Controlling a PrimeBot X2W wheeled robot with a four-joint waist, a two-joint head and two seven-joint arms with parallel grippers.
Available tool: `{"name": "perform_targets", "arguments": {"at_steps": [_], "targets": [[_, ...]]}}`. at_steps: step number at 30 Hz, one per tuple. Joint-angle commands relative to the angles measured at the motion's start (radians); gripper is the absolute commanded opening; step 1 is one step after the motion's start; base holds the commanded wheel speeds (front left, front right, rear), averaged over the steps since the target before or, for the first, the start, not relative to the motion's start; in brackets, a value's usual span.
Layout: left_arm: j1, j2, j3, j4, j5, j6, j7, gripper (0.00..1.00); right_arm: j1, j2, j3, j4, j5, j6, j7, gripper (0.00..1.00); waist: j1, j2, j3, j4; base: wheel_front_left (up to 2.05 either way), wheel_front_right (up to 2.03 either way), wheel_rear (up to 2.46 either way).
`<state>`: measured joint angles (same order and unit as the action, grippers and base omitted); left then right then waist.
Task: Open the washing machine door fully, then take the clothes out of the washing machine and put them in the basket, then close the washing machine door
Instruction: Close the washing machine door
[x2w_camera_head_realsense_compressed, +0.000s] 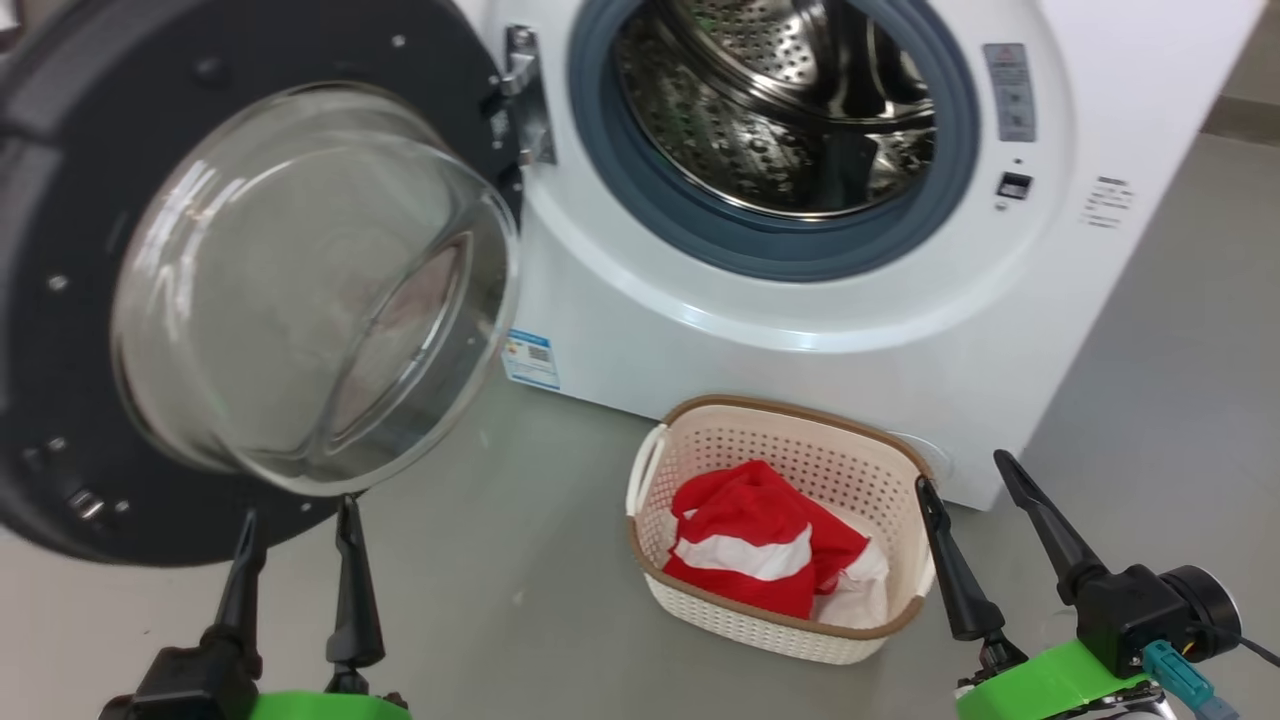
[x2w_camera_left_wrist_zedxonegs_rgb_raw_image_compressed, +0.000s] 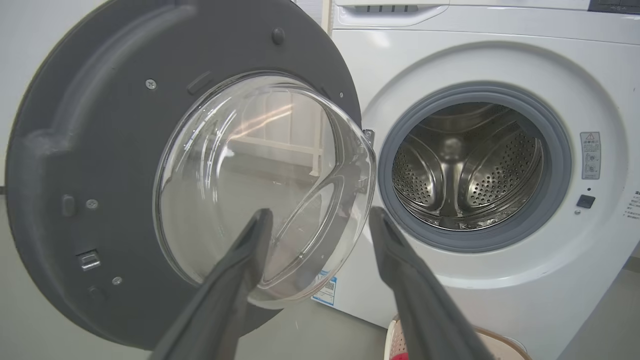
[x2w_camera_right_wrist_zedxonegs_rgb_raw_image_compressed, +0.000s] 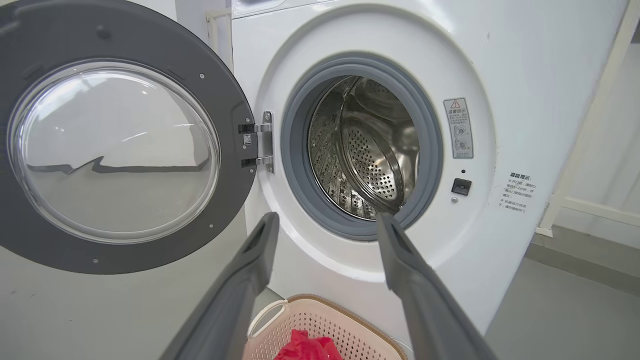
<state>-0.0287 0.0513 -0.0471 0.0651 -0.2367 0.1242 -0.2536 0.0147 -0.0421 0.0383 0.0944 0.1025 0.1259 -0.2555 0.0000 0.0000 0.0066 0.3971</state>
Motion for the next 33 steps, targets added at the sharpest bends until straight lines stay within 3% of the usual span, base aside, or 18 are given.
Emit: {"name": "perform_targets", "arguments": {"at_steps": [1, 8, 19, 21, 22, 23, 33], "targets": [[-0.019, 0.017, 0.032, -0.027, 0.012, 0.007, -0.002, 1.00, -0.043, -0.008, 0.025, -0.029, -0.004, 0.005, -0.006, 1.00, 0.0000, 0.0000, -0.015, 0.051, 0.00, 0.00, 0.00], [-0.016, 0.030, 0.038, -0.032, 0.011, 0.016, 0.001, 1.00, -0.047, -0.008, 0.040, -0.023, 0.001, 0.005, -0.006, 1.00, 0.0000, 0.0000, -0.023, 0.093, 0.00, 0.00, 0.00], [-0.006, 0.036, 0.040, -0.037, 0.009, 0.027, -0.001, 1.00, -0.044, -0.008, 0.054, -0.019, 0.006, 0.005, -0.006, 1.00, 0.0000, 0.0000, -0.035, 0.103, 0.00, 0.00, 0.00], [-0.003, 0.038, 0.042, -0.040, 0.010, 0.030, -0.002, 0.15, -0.046, -0.008, 0.057, -0.019, 0.006, 0.005, -0.006, 1.00, 0.0000, 0.0000, -0.035, 0.101, 0.00, 0.00, 0.00], [-0.003, 0.038, 0.042, -0.040, 0.010, 0.030, -0.002, 0.15, -0.046, -0.008, 0.057, -0.019, 0.006, 0.005, -0.006, 1.00, 0.0000, 0.0000, -0.035, 0.101, 0.00, 0.00, 0.00], [-0.004, 0.039, 0.044, -0.041, 0.008, 0.031, -0.002, 0.00, -0.045, -0.008, 0.057, -0.019, 0.006, 0.005, -0.006, 1.00, 0.0000, 0.0000, -0.035, 0.099, 0.00, 0.00, 0.00], [-0.080, 0.050, 0.152, -0.093, -0.030, 0.037, -0.008, 0.00, -0.038, -0.008, 0.052, -0.012, 0.014, 0.005, -0.006, 1.00, 0.0000, 0.0000, -0.038, 0.088, 0.00, 0.00, 0.00]]}}
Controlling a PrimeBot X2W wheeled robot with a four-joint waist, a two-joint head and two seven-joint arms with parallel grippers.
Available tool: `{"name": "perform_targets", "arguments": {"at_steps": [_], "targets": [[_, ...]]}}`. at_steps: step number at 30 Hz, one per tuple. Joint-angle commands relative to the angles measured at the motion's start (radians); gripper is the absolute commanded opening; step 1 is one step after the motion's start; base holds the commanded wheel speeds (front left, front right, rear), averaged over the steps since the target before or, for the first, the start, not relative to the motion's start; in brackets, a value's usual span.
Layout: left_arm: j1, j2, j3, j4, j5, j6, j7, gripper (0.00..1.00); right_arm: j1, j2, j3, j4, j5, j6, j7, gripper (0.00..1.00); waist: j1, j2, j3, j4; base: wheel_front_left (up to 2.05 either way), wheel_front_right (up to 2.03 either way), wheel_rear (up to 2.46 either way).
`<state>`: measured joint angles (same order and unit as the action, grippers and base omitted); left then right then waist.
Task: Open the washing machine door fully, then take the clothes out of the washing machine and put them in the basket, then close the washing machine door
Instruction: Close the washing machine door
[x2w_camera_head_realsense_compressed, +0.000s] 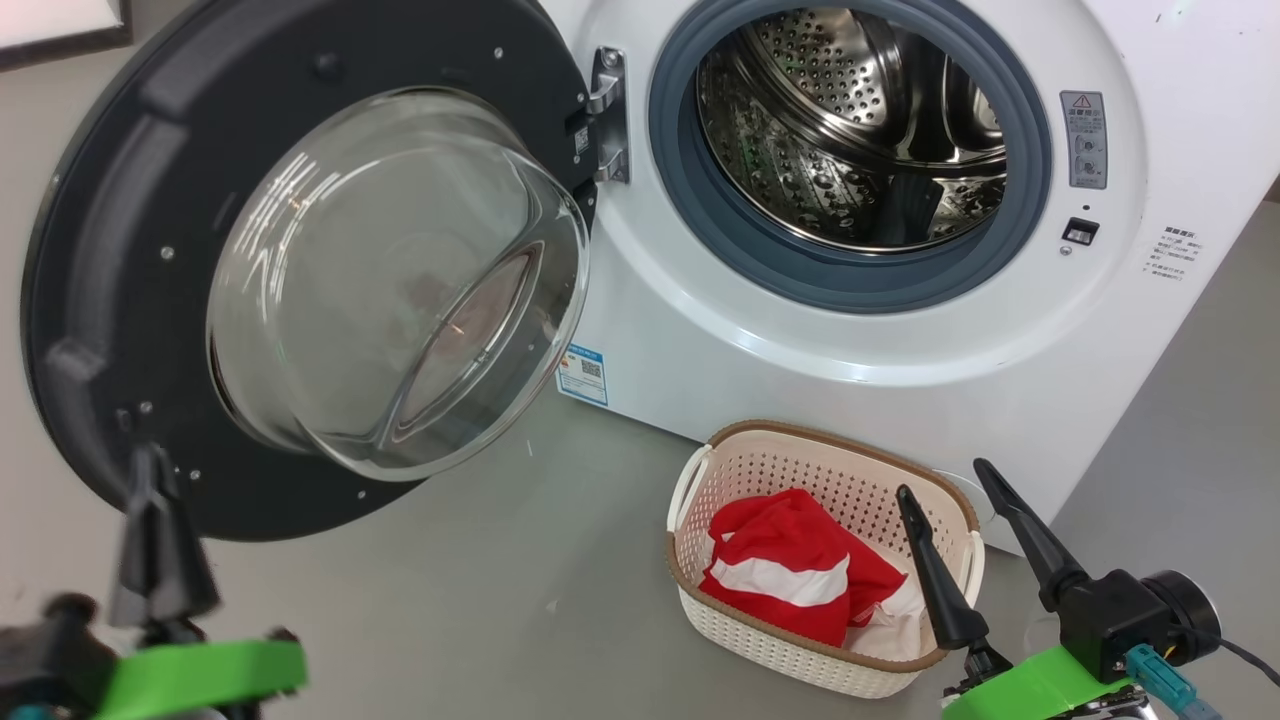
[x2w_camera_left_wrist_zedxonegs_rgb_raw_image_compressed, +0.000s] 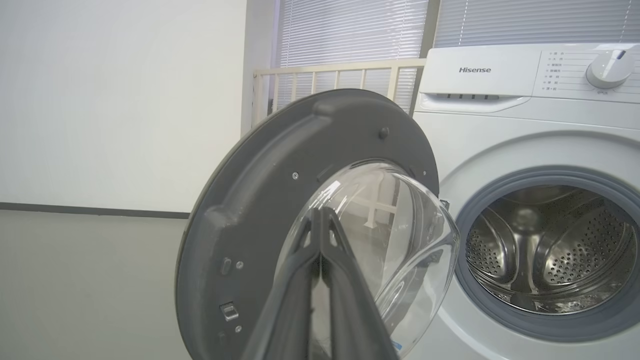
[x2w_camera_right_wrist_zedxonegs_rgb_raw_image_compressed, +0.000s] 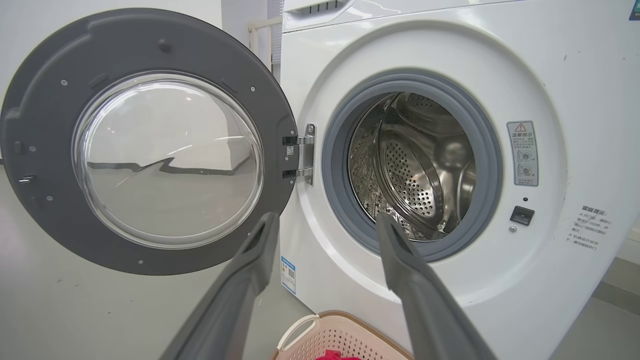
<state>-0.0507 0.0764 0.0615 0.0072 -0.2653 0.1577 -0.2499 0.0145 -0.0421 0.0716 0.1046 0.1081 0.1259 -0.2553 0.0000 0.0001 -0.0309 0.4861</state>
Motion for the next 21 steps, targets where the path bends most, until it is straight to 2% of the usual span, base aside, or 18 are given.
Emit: {"name": "perform_targets", "arguments": {"at_steps": [1, 6, 14, 21], "targets": [[-0.073, 0.029, 0.060, -0.041, -0.004, 0.003, -0.011, 0.00, -0.037, -0.008, 0.017, -0.021, 0.009, 0.005, -0.006, 1.00, 0.0000, -0.0001, -0.001, -0.001, 0.00, 0.00, 0.00], [-0.159, 0.048, 0.135, -0.031, -0.023, -0.016, -0.012, 0.00, -0.041, -0.008, 0.019, -0.013, 0.006, 0.005, -0.006, 1.00, 0.0000, -0.0001, 0.000, -0.008, 0.00, 0.00, 0.00], [-0.335, 0.063, 0.253, 0.078, -0.053, -0.059, -0.012, 0.00, -0.051, -0.008, 0.015, -0.002, 0.002, 0.005, -0.006, 1.00, 0.0000, -0.0001, -0.006, -0.022, 0.00, 0.00, 0.00], [-0.541, 0.092, 0.355, 0.334, -0.168, -0.117, -0.008, 0.00, -0.050, -0.008, 0.019, 0.006, 0.014, 0.005, -0.006, 1.00, 0.0000, -0.0001, -0.015, -0.038, 0.00, 0.00, 0.00]]}}
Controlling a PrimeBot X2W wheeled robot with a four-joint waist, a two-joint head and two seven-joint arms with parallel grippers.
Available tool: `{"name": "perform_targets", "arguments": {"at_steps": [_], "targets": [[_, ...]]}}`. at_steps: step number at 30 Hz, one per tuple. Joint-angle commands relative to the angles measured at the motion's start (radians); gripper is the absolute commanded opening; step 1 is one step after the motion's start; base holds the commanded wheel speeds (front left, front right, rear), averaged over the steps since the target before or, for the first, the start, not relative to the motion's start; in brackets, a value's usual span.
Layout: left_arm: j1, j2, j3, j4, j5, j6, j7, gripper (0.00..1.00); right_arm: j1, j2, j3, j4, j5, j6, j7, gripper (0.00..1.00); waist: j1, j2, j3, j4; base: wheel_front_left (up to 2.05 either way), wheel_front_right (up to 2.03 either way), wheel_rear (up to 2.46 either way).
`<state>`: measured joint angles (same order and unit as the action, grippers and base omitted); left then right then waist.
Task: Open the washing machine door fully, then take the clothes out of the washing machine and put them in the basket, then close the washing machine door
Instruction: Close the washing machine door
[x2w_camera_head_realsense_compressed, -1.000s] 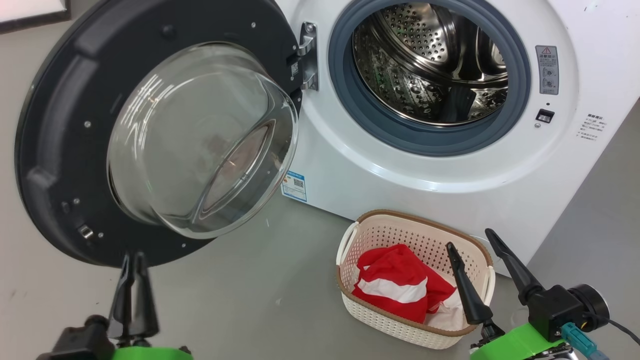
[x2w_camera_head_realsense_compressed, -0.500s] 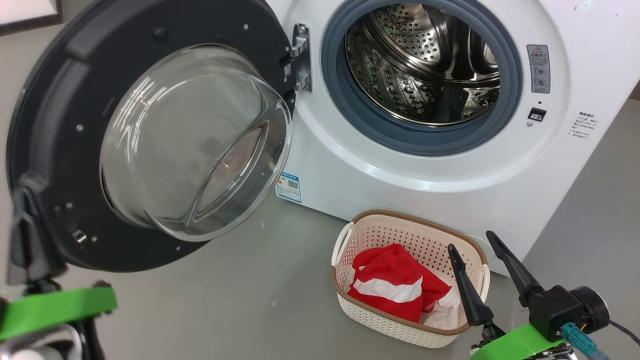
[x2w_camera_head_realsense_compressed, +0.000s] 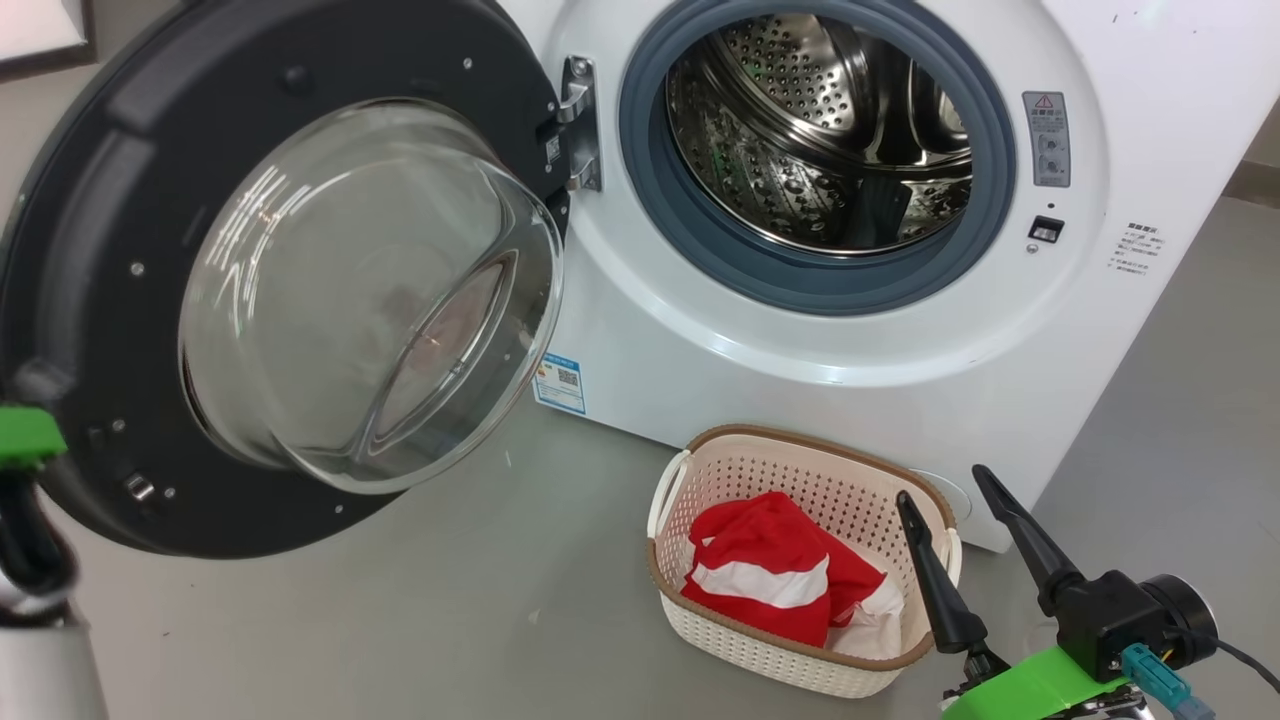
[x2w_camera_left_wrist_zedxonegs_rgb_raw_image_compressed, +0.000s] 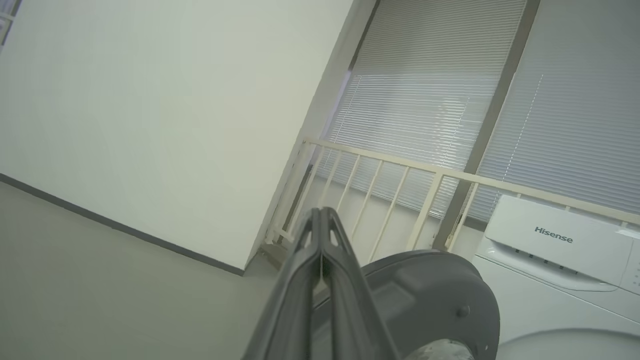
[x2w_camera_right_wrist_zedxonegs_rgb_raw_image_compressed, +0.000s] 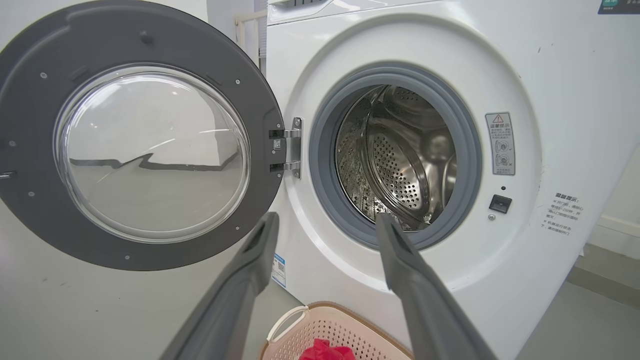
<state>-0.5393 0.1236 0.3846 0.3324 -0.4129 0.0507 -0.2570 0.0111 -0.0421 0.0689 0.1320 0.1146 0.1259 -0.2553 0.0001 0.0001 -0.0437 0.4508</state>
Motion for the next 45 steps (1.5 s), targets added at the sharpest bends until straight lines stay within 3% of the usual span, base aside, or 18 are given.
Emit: {"name": "perform_targets", "arguments": {"at_steps": [1, 9, 16, 20, 31, 45], "targets": [[-0.080, 0.052, 0.042, 0.053, -0.042, -0.015, 0.007, 0.00, -0.046, -0.008, 0.022, -0.021, 0.008, 0.005, -0.006, 1.00, -0.0001, -0.0001, -0.003, -0.004, 0.00, 0.00, 0.00], [-0.278, 0.097, 0.141, 0.356, -0.221, -0.032, 0.114, 0.00, -0.049, -0.008, 0.030, -0.016, 0.001, 0.005, -0.006, 1.00, -0.0001, -0.0001, -0.003, -0.024, 0.00, 0.00, 0.00], [-0.353, 0.166, 0.176, 0.522, -0.271, -0.015, 0.192, 0.00, -0.053, -0.008, 0.045, -0.010, -0.005, 0.005, -0.006, 1.00, -0.0001, -0.0001, -0.001, -0.052, 0.00, 0.00, 0.00], [-0.376, 0.202, 0.212, 0.613, -0.329, -0.019, 0.289, 0.00, -0.054, -0.008, 0.064, -0.002, -0.005, 0.005, -0.006, 1.00, -0.0001, -0.0001, -0.005, -0.080, 0.00, 0.00, 0.00], [-0.367, 0.270, 0.190, 0.735, -0.343, -0.083, 0.416, 0.00, -0.046, -0.021, 0.075, 0.003, 0.005, 0.005, -0.006, 1.00, -0.0001, -0.0001, -0.008, -0.122, 0.00, 0.00, 0.00], [-0.363, 0.295, 0.150, 0.796, -0.361, -0.151, 0.554, 0.00, -0.032, -0.020, 0.077, 0.000, 0.007, 0.005, -0.006, 1.00, -0.0001, -0.0001, -0.003, -0.118, 0.00, 0.00, 0.00]]}}
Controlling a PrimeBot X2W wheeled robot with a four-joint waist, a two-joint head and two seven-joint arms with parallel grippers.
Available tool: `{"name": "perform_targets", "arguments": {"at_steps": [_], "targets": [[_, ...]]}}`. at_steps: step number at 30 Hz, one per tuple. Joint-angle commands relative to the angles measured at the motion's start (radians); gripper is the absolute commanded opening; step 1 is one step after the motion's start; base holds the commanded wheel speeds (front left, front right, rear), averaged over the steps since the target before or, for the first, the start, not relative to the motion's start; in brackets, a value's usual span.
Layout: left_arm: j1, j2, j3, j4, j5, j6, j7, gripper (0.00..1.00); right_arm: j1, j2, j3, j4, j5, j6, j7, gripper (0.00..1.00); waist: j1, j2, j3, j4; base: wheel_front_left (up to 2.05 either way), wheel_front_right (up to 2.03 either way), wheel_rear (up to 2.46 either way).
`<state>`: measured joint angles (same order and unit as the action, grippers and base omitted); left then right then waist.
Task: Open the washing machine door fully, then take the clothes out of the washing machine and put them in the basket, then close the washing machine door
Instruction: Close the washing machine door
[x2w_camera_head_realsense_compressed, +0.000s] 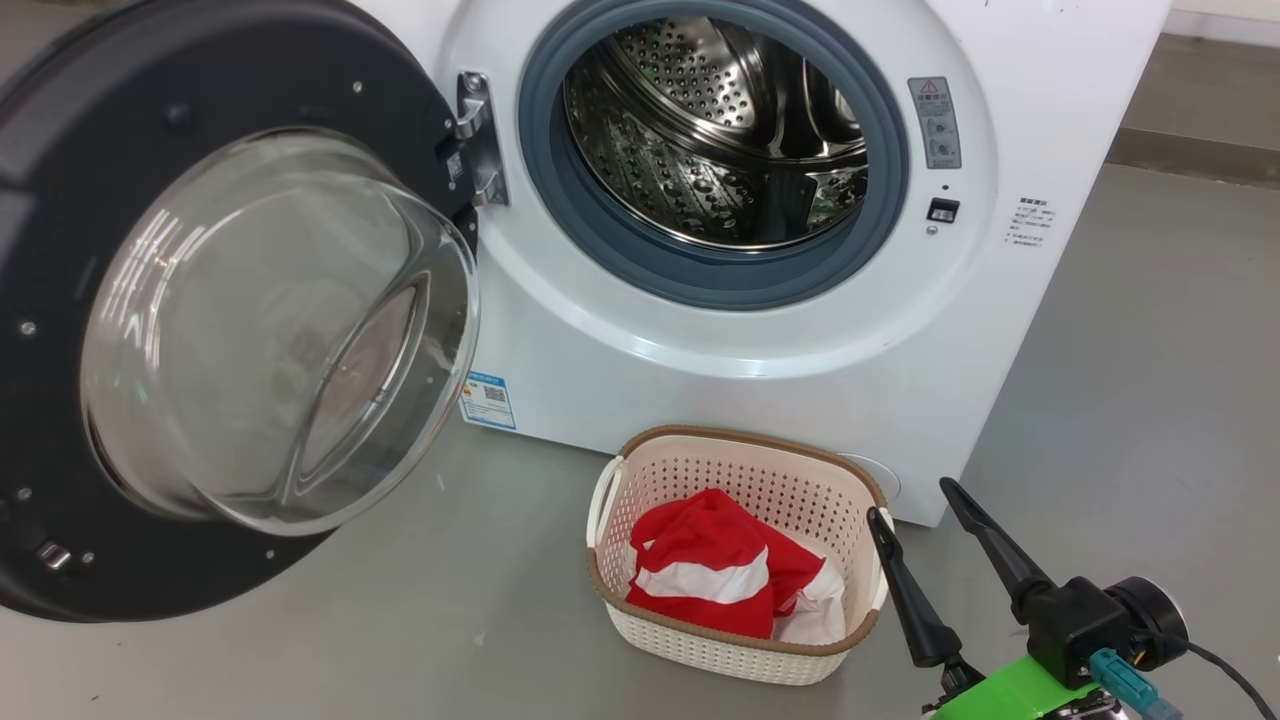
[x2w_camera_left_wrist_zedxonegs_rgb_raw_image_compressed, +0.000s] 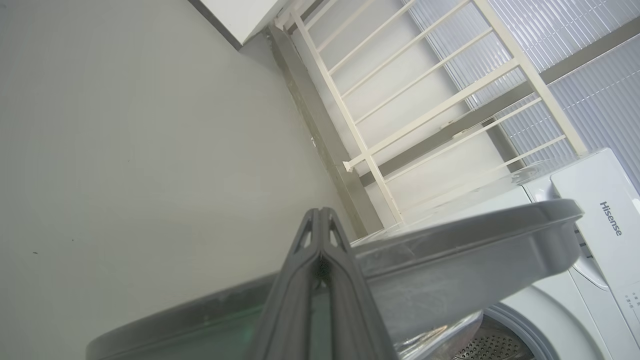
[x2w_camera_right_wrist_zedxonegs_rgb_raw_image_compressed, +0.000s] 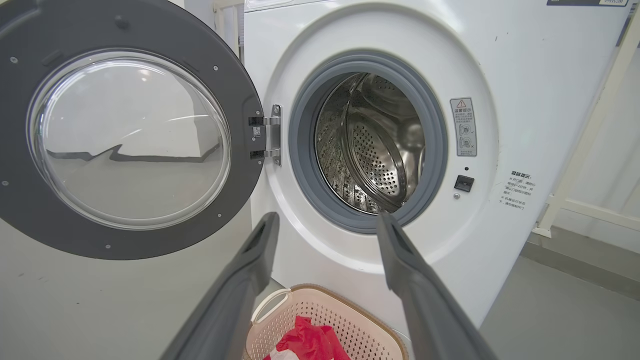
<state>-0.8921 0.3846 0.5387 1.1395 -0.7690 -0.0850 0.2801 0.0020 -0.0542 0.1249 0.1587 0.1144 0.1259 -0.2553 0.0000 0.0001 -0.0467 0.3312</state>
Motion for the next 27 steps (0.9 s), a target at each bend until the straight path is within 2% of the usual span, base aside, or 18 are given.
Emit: {"name": "perform_targets", "arguments": {"at_steps": [1, 14, 27], "targets": [[-0.011, 0.035, -0.007, -0.010, -0.007, -0.018, 0.030, 0.00, -0.023, -0.007, 0.022, -0.026, 0.008, 0.005, -0.006, 1.00, 0.0000, -0.0001, -0.001, 0.003, 0.00, 0.00, 0.00], [0.002, 0.025, -0.030, -0.026, -0.046, -0.042, 0.123, 0.00, -0.020, -0.003, 0.034, -0.024, 0.012, 0.005, -0.006, 1.00, 0.0000, -0.0001, -0.001, 0.018, 0.00, 0.00, 0.00], [0.072, -0.021, -0.036, -0.154, -0.164, -0.045, 0.239, 0.00, -0.016, 0.002, 0.041, -0.024, 0.022, 0.005, -0.006, 1.00, 0.0000, -0.0001, 0.001, 0.027, 0.00, 0.00, 0.00]]}}
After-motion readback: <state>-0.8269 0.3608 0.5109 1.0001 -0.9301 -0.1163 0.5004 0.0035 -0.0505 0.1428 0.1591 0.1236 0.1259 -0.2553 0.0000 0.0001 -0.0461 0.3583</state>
